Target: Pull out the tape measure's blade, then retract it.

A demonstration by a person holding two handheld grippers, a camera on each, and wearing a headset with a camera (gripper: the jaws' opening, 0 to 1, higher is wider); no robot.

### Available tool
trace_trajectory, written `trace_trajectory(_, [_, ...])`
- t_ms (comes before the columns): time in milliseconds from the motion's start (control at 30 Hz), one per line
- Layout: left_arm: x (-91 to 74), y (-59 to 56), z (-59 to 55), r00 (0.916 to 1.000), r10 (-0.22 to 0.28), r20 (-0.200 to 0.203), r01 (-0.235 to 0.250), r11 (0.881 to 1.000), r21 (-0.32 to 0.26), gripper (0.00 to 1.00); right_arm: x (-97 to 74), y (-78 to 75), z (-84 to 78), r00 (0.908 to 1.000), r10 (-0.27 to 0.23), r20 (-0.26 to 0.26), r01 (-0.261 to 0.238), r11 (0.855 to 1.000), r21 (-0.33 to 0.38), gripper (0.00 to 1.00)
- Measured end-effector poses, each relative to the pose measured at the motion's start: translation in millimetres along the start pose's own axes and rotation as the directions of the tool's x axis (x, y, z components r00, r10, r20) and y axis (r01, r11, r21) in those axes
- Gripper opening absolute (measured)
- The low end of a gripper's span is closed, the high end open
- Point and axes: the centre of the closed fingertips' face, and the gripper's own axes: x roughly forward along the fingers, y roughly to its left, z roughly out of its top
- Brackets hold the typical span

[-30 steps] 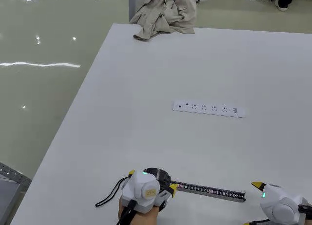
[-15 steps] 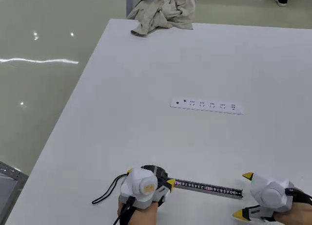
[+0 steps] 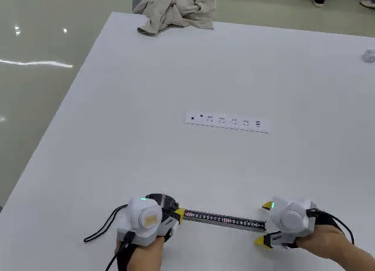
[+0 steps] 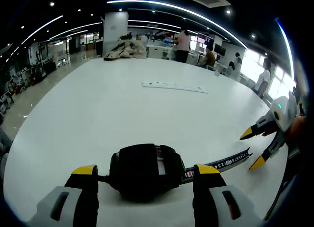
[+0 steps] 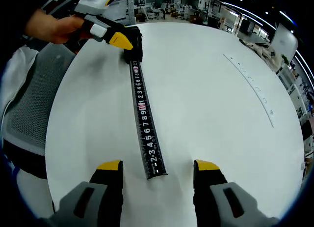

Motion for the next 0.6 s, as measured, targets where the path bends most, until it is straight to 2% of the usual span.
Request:
trace_trajectory(100, [0.4, -0.2, 1.0, 1.0000, -0.002, 0.002, 0.002, 1.000, 0.001, 0.76, 2.5, -0.6, -2.4, 0.9999, 0.009, -0.006, -0.009, 1.000, 0.002, 0.57])
trace_trajectory(233, [1.1, 0.0, 2.1, 1.0000, -0.003, 0.002, 0.003, 1.000, 0.001, 0.74, 3.4, 2.5, -3.2, 0.9994, 0.032, -0.010, -0.033, 0.999, -0.007, 0.48])
trace_trajectory(400, [2.1, 1.6, 1.7, 1.0000, 0.002, -0.003, -0.002, 1.000, -0.006, 0.72, 1.9, -2.1, -2.6, 0.9993, 0.035, -0.014, -0.035, 0.999, -0.004, 0.42])
trace_trajectory(600, [2.5, 2.7, 2.9, 1.0000, 0.003, -0.003, -0.003, 1.000, -0.011, 0.70, 2.1, -0.5, -5.2, 0.9987, 0.039, -0.032, -0.041, 0.998, -0.052, 0.37])
